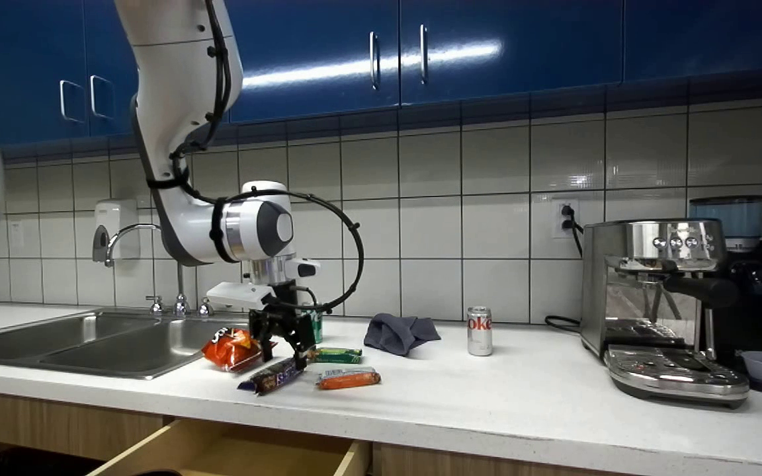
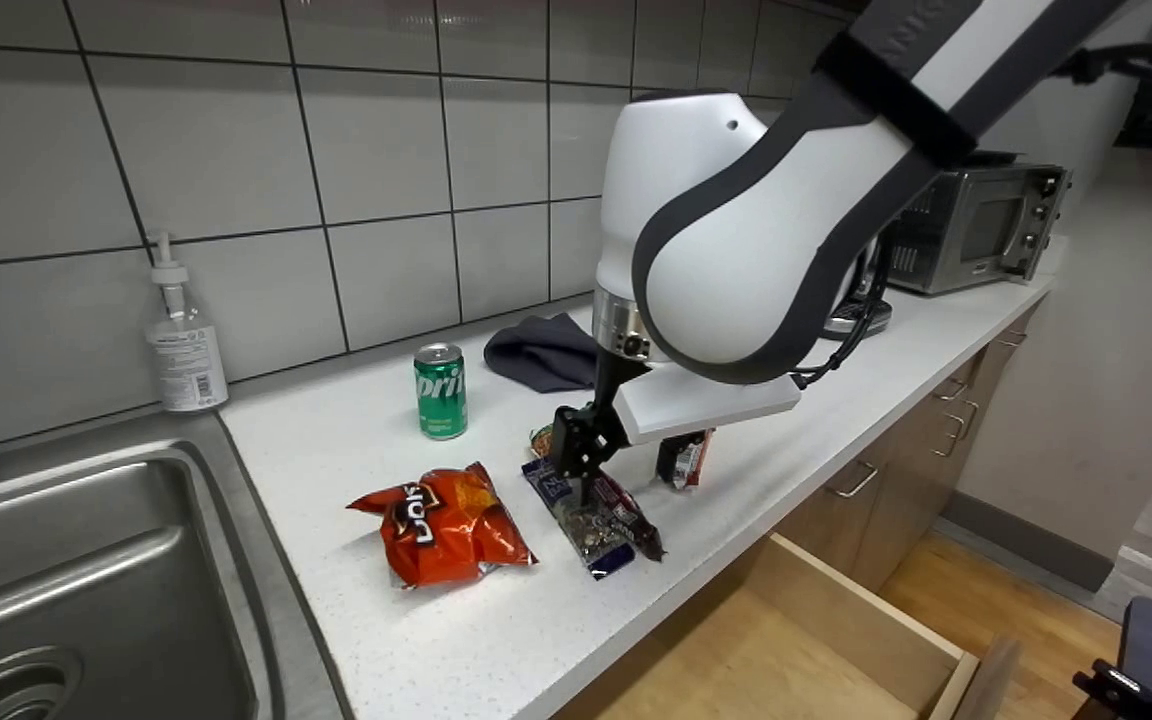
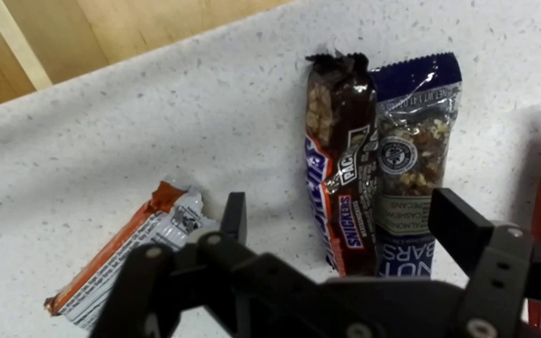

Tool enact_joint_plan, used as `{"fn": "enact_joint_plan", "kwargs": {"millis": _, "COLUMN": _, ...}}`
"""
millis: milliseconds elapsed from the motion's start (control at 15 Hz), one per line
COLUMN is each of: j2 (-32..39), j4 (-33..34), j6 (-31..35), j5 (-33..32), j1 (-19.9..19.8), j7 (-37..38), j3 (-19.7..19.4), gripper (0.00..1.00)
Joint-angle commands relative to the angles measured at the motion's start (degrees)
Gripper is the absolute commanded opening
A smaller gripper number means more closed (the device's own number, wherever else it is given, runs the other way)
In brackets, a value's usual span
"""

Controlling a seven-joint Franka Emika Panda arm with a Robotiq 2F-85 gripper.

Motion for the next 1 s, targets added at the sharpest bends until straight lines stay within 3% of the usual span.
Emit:
{"fn": "enact_joint_plan", "kwargs": {"millis": 0, "j2": 2.35, "j4": 3.20, "j6": -1.23, "j5": -0.59, "j1": 1.18, "j7": 1.53, "j3": -1.56, "gripper": 1.00}}
{"fn": "enact_joint_plan", "kwargs": {"millis": 933, "j2": 5.96, "j4": 5.37, "j6": -2.71, "j5": -0.52, "j1": 1.78, "j7": 1.55, "j3": -4.96, "gripper": 1.00}}
